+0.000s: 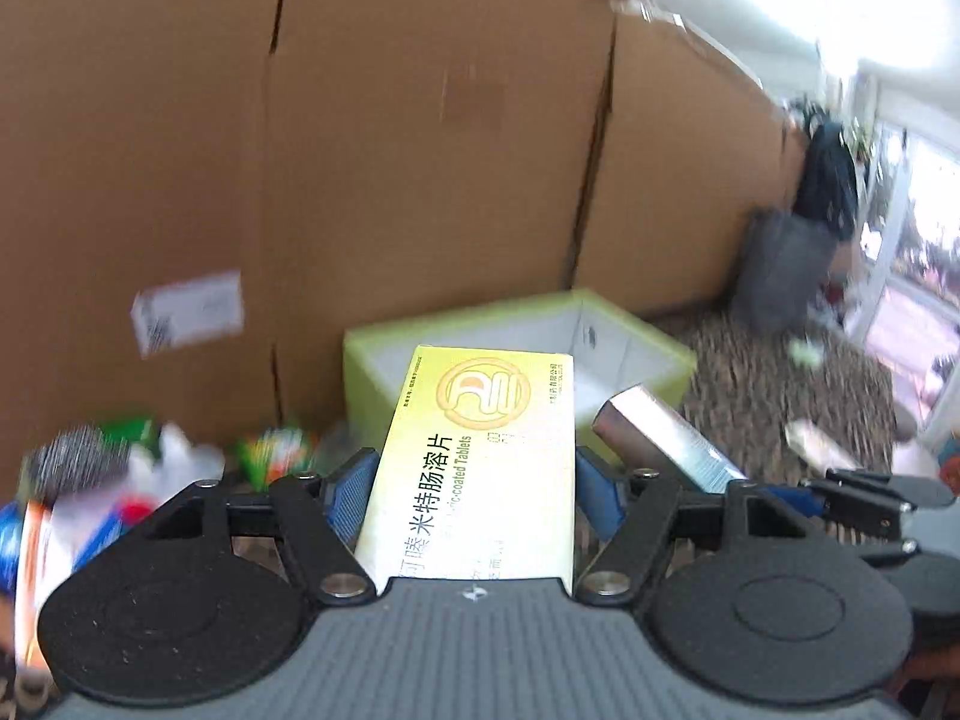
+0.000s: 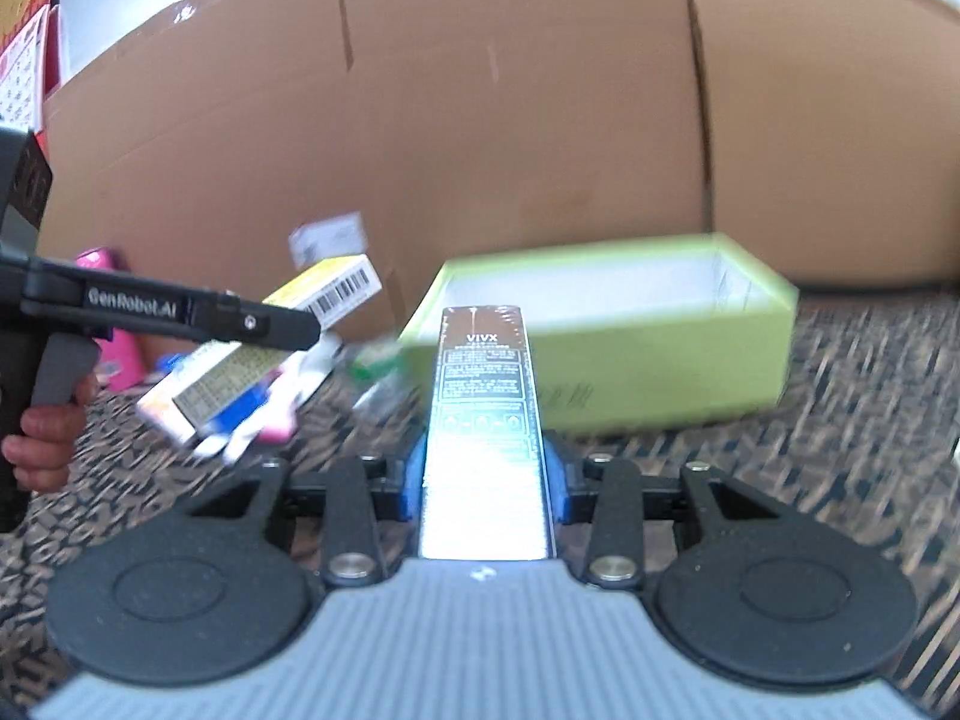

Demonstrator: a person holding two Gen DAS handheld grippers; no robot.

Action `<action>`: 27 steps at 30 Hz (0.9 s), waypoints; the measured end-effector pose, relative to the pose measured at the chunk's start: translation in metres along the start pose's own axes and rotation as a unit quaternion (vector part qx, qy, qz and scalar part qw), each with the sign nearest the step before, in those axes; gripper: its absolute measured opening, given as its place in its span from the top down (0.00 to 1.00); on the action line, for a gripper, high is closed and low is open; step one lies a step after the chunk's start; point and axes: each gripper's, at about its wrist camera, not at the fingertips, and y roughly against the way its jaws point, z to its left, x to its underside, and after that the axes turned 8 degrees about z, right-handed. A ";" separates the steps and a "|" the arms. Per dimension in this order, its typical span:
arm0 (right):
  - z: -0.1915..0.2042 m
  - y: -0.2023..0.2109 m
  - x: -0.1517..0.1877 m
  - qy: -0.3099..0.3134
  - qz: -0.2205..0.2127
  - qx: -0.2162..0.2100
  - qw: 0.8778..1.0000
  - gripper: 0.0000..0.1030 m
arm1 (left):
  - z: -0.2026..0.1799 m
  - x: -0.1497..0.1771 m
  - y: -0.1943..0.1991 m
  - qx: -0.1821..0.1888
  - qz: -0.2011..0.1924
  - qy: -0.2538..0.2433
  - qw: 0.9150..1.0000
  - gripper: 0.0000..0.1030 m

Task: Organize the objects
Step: 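Carry both held boxes over the open lime-green shoebox, then open left gripper dropping yellow box into shoebox while right releases VIVX box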

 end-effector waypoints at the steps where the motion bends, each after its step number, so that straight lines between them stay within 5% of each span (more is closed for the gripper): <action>1: -0.003 -0.005 -0.008 0.003 -0.005 0.008 1.000 0.63 | -0.003 -0.009 -0.006 0.000 -0.007 0.004 1.000 0.30; 9: -0.047 -0.080 -0.077 -0.041 -0.044 0.045 0.997 0.63 | -0.024 -0.063 -0.063 -0.017 -0.047 0.018 0.999 0.30; 16: -0.076 -0.133 -0.082 -0.068 -0.032 0.052 0.996 0.62 | -0.024 -0.079 -0.107 -0.023 -0.042 0.011 0.999 0.26; 17: -0.079 -0.137 -0.079 -0.062 -0.028 0.055 0.996 0.58 | -0.024 -0.076 -0.110 -0.016 -0.043 0.013 0.999 0.18; 18: -0.080 -0.136 -0.075 -0.058 -0.026 0.061 0.996 0.38 | -0.023 -0.073 -0.112 -0.015 -0.038 0.018 0.999 0.03; 19: -0.081 -0.131 -0.070 -0.052 -0.034 0.069 0.996 0.18 | -0.023 -0.069 -0.113 -0.025 -0.037 0.028 0.999 0.00; 21: -0.081 -0.113 -0.058 -0.031 -0.058 0.079 0.995 0.04 | -0.023 -0.060 -0.113 -0.039 -0.037 0.031 0.998 0.00; 27: -0.085 -0.031 -0.012 -0.076 -0.066 0.044 0.994 0.00 | -0.027 -0.018 -0.089 -0.067 -0.051 0.012 0.996 0.00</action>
